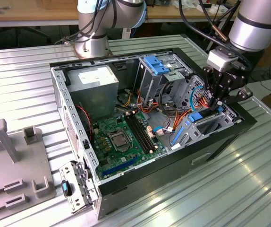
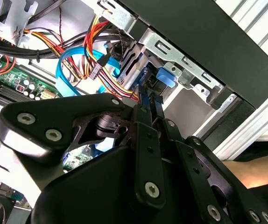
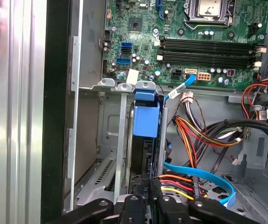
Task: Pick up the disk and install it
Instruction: 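Insert the first disk wire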
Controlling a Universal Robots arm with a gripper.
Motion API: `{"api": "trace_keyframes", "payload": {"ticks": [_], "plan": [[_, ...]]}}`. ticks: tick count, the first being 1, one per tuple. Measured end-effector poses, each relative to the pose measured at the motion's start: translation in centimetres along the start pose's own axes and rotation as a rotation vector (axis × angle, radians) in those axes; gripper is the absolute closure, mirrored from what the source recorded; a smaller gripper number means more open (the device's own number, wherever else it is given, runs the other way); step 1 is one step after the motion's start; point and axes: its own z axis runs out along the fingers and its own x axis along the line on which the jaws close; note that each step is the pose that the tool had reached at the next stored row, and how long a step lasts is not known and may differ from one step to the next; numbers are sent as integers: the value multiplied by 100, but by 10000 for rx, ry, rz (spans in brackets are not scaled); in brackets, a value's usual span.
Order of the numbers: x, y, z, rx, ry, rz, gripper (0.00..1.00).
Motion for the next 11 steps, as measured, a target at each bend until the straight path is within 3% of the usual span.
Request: {"api": "trace_keyframes", "payload": {"ticks": [7,11], "plan": [[0,1,4,-5,3,53,83],[4,-3,-35,-7,2,57,83]]}}
